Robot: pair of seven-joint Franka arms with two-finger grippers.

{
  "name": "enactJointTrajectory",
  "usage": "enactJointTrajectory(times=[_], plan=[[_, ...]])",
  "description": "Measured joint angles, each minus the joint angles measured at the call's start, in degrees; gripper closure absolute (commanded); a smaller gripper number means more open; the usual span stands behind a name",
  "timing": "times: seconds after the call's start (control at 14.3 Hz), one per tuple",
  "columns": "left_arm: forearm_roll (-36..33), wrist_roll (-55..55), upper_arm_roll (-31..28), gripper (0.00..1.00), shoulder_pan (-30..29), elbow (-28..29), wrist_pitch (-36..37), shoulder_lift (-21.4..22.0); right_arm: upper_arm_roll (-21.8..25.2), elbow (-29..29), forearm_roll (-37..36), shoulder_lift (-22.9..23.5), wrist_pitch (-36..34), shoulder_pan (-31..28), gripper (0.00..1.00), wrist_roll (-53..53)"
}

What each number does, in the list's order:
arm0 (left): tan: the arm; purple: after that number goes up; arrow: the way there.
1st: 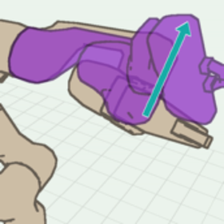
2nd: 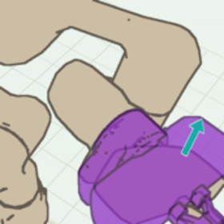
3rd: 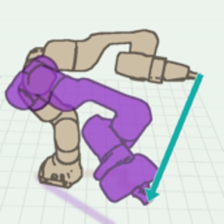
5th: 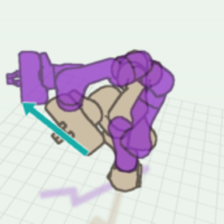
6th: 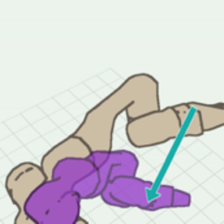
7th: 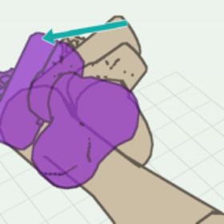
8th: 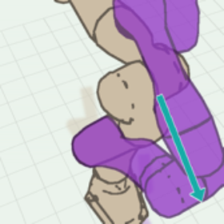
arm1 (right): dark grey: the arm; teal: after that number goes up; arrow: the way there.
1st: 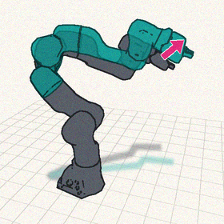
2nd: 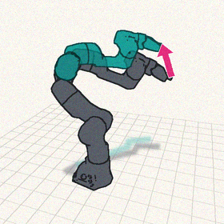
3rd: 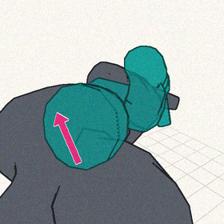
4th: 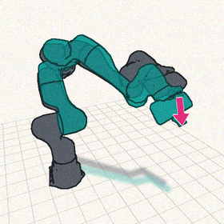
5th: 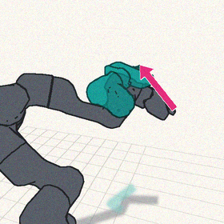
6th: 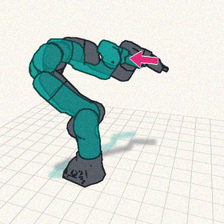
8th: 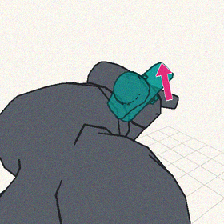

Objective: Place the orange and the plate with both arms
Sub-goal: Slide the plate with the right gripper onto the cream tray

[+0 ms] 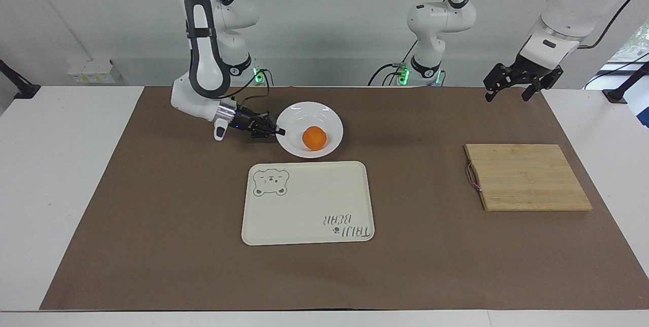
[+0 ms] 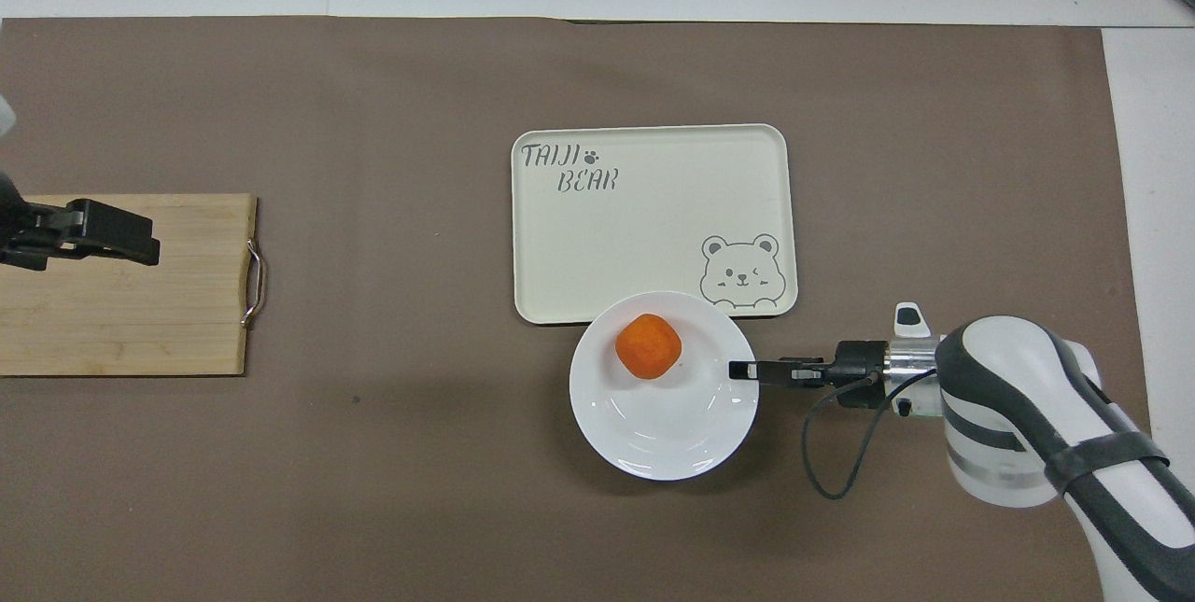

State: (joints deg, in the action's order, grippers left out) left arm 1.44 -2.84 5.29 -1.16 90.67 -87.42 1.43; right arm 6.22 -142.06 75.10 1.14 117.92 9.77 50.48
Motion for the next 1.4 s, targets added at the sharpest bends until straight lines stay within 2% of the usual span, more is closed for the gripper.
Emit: enactJointTrajectory(times=[0.42, 0.77, 1.05, 1.19, 1.4], plan=[[0.00, 0.00, 0.00, 0.00, 0.00, 0.00, 0.00, 0.00, 0.02, 8.87, 2.02, 4.40, -1.29, -1.12, 1.00, -1.01], [0.00, -0.01, 0.00, 0.00, 0.00, 0.00, 0.01, 0.00, -0.21, 24.06, 2.10, 13.08, -0.63, -0.93, 1.00, -12.34], [0.00, -0.01, 0.00, 0.00, 0.00, -0.03, 0.01, 0.00, -0.43, 33.51, 2.10, 21.07, 0.45, -0.84, 1.00, -14.98], [0.00, -0.01, 0.00, 0.00, 0.00, -0.04, 0.01, 0.00, -0.43, 36.11, 2.10, 24.70, 0.46, -0.84, 1.00, -14.98], [0.00, -0.02, 0.00, 0.00, 0.00, -0.06, 0.01, 0.00, -0.43, 36.51, 2.09, 26.84, 0.46, -0.83, 1.00, -13.64]])
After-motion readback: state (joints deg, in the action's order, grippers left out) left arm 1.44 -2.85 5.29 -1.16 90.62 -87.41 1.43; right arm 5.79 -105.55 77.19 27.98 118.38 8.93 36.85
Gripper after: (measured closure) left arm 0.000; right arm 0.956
